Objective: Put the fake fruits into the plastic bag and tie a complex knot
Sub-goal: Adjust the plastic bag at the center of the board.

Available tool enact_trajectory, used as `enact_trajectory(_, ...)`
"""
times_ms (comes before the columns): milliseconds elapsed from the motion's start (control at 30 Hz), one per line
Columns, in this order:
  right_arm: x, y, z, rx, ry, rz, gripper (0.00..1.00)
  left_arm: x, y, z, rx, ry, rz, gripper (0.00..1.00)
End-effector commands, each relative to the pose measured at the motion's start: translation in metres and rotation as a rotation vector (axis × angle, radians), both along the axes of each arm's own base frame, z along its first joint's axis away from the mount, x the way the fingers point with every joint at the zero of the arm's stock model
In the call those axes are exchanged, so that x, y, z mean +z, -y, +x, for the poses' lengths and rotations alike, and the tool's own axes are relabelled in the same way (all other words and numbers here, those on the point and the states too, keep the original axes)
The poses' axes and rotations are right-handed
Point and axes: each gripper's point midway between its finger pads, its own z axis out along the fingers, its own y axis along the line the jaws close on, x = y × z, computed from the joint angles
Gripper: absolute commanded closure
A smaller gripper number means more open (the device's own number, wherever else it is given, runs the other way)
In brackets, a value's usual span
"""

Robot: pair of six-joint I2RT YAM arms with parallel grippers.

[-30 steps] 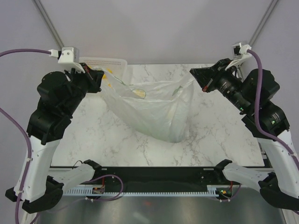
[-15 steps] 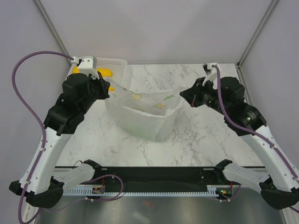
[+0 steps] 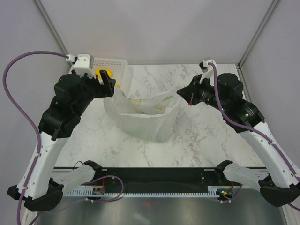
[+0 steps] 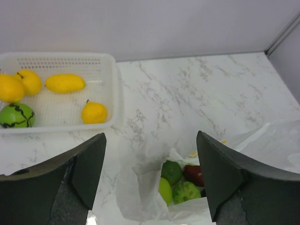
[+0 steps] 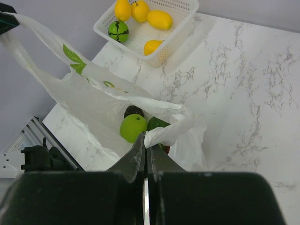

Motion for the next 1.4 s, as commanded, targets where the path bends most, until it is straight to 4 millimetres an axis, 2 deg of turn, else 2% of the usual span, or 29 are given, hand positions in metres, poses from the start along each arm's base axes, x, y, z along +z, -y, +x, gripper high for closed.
enact_trajectory(0, 0.037, -0.004, -0.002, 0.032, 0.087, 0.049, 1.00, 0.077, 0.001, -0.016, -0.079, 0.239, -0.035, 0.14)
enact_trajectory(100, 0.051, -0.005, -0.005, 0.036, 0.092, 0.073, 1.00, 0.099, 0.026, -0.022, -0.224, 0.307, -0.045, 0.09)
enact_trajectory(200, 0.054, -0.003, -0.006, 0.029, 0.077, 0.069, 1.00, 0.105, 0.047, -0.016, -0.326, 0.323, -0.026, 0.06)
enact_trajectory(233, 0.052, -0.002, -0.004, 0.018, 0.074, 0.067, 1.00, 0.091, 0.063, -0.003, -0.389, 0.286, 0.010, 0.05)
enact_trajectory(300, 0.049, 0.000, -0.002, 0.000, 0.074, 0.065, 1.00, 0.081, 0.080, 0.001, -0.483, 0.273, 0.053, 0.05)
enact_trajectory(400, 0.046, 0.000, 0.001, -0.009, 0.069, 0.058, 1.00, 0.053, 0.119, -0.001, -0.729, 0.263, 0.127, 0.07)
enact_trajectory(433, 0.045, -0.001, 0.002, -0.006, 0.068, 0.056, 1.00, 0.048, 0.131, -0.008, -0.829, 0.287, 0.158, 0.07)
enact_trajectory(467, 0.044, -0.003, 0.002, 0.005, 0.064, 0.056, 1.00, 0.038, 0.140, -0.002, -0.861, 0.269, 0.170, 0.07)
enact_trajectory(667, 0.040, -0.005, 0.004, 0.001, 0.049, 0.056, 1.00, 0.014, 0.191, 0.010, -0.986, 0.258, 0.235, 0.06)
enact_trajectory(767, 0.038, 0.001, 0.004, -0.025, 0.048, 0.054, 1.00, 0.007, 0.218, 0.001, -1.063, 0.269, 0.256, 0.06)
enact_trajectory(800, 0.041, 0.006, 0.001, -0.038, 0.057, 0.057, 1.00, -0.005, 0.231, 0.000, -1.102, 0.250, 0.261, 0.06)
enact_trajectory(900, 0.039, 0.018, -0.002, -0.089, 0.063, 0.044, 1.00, -0.020, 0.254, -0.006, -1.206, 0.233, 0.251, 0.06)
enact_trajectory(967, 0.034, 0.021, -0.005, -0.094, 0.059, 0.033, 1.00, -0.023, 0.262, -0.008, -1.250, 0.240, 0.238, 0.01)
enact_trajectory(1033, 0.032, 0.023, -0.008, -0.091, 0.064, 0.029, 1.00, -0.028, 0.268, -0.007, -1.269, 0.242, 0.231, 0.00)
enact_trajectory(1167, 0.029, 0.027, -0.010, -0.102, 0.067, 0.023, 1.00, -0.025, 0.273, 0.001, -1.254, 0.300, 0.234, 0.00)
enact_trajectory(1233, 0.027, 0.028, -0.011, -0.102, 0.068, 0.022, 1.00, -0.018, 0.280, 0.000, -1.277, 0.348, 0.207, 0.00)
enact_trajectory(1267, 0.025, 0.028, -0.011, -0.103, 0.066, 0.021, 1.00, -0.024, 0.283, 0.000, -1.295, 0.342, 0.199, 0.00)
enact_trajectory(1367, 0.024, 0.029, -0.012, -0.102, 0.076, 0.018, 1.00, -0.027, 0.292, -0.010, -1.389, 0.348, 0.155, 0.00)
